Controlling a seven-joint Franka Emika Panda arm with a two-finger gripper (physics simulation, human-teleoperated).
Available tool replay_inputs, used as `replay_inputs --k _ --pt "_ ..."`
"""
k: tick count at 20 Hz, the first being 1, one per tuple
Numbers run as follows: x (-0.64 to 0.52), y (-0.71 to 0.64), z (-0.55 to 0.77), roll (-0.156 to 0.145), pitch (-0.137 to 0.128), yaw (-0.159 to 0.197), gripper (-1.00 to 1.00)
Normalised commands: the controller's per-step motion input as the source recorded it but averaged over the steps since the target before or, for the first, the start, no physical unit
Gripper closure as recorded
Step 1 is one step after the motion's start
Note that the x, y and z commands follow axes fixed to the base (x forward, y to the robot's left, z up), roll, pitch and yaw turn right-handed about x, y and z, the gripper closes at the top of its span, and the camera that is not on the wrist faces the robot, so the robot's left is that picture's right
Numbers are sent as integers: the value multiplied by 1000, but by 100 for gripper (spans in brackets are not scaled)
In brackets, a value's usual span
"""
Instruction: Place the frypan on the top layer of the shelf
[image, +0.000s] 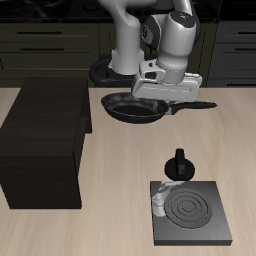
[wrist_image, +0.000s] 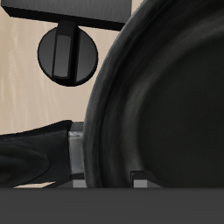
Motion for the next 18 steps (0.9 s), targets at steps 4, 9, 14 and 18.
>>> replay_inputs --k 4,9,14,18 --pt "195 18 97 6 -19 -11 100" --pt "116 16 55 6 -14 -12 100" --pt "65 -131 -58 -10 3 6 100" --pt "69 -231 -27 -25 -3 -8 100"
